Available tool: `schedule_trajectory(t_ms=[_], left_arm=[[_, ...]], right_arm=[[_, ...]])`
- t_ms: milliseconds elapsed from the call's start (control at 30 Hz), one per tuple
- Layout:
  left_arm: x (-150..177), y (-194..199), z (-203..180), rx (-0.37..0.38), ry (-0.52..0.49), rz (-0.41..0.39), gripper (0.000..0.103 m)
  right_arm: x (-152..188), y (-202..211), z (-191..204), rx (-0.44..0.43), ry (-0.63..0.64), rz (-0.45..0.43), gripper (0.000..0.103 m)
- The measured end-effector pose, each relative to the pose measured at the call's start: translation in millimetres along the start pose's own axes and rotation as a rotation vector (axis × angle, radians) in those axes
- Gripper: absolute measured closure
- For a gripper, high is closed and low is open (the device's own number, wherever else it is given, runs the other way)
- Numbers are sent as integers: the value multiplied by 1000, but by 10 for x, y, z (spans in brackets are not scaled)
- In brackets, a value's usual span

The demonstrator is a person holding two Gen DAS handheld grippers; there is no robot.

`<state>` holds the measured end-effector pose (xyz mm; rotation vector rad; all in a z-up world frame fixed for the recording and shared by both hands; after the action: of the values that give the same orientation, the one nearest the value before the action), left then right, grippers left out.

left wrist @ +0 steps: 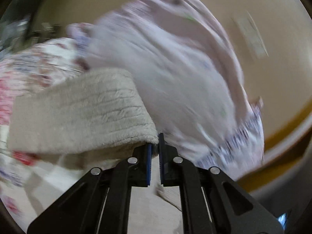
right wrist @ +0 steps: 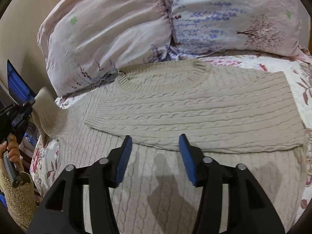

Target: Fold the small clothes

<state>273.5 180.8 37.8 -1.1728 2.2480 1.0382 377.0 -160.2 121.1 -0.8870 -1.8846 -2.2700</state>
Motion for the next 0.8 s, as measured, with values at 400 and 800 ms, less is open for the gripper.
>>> schedule_trajectory(t_ms=[400,800], left_arm=[[1674,-1265,-1282,154,-312,397,90],[1302,-608,-153,-1,-91,292,60]], right_arm=[[-91,289,-392,62,8,-77,48],[33,66,1092,-165,544,-58,52]])
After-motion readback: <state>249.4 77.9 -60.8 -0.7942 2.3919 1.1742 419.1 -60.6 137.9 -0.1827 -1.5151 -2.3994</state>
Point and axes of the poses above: each gripper's, at about its wrist camera, not at the fingertips, and y roughly against the way its jaws point, z to its left, x to its underside, the point moved 10 cm from there along -y, roughly the way its jaws point, and after that the axes turned 11 degrees about -y, right-handed, at the moved point
